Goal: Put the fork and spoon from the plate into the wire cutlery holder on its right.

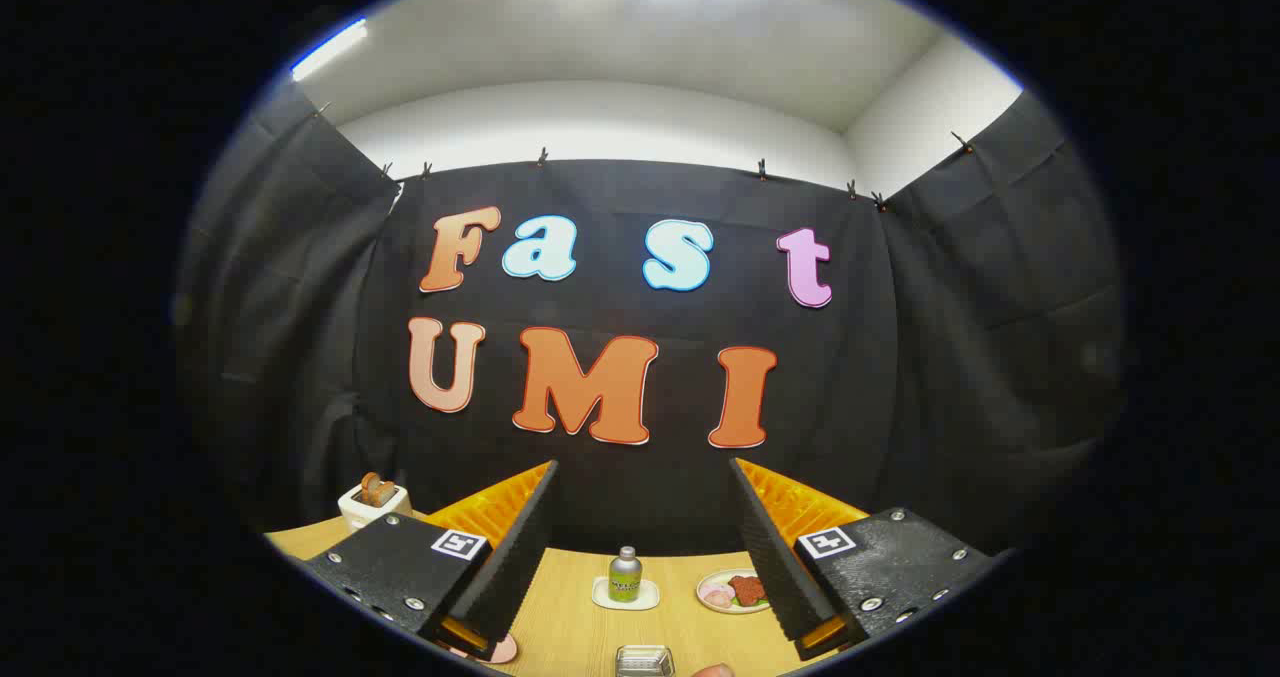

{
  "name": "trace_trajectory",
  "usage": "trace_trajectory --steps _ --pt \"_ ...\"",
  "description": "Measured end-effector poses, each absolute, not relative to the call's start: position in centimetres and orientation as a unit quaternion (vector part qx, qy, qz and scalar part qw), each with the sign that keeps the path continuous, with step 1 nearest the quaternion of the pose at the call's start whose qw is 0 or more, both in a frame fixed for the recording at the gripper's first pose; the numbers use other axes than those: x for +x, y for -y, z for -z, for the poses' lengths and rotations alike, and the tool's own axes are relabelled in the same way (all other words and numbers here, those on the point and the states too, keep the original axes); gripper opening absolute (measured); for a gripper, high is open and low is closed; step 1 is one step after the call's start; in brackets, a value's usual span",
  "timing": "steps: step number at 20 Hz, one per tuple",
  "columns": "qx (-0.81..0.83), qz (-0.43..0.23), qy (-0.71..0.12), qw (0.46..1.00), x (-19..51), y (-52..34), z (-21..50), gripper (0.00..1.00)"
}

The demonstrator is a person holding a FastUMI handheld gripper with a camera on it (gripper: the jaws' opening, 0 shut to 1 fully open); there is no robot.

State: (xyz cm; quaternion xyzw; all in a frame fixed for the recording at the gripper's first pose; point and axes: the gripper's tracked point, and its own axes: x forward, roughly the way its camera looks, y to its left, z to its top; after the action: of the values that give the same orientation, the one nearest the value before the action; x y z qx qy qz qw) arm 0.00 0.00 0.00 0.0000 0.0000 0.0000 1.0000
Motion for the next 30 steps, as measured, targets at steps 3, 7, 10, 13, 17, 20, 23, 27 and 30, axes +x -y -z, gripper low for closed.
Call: trace_trajectory --steps 3,7,10,13,17,20,23,27,30 --pt "0.0 -0.002 -0.005 1.0 0.1 0.0 0.3 0.97" --pt "0.005 -0.004 -0.006 1.0 0.2 0.4 0.6 0.97" --pt "0.004 -0.009 0.002 1.0 -0.1 1.4 0.7 0.97" --pt "0.008 -0.026 -0.001 1.0 -0.1 1.5 1.2 0.97" --pt "0.014 -0.051 -0.009 0.999 0.6 1.4 2.4 0.97" --pt "0.022 -0.071 -0.02 0.997 0.8 1.2 3.6 0.97" --pt "0.033 -0.091 -0.026 0.995 0.8 0.4 4.4 0.97" --pt "0.03 -0.094 -0.019 0.995 1.2 -0.6 5.4 0.97" --pt "0.033 -0.072 -0.009 0.997 1.5 -1.4 5.8 0.97"
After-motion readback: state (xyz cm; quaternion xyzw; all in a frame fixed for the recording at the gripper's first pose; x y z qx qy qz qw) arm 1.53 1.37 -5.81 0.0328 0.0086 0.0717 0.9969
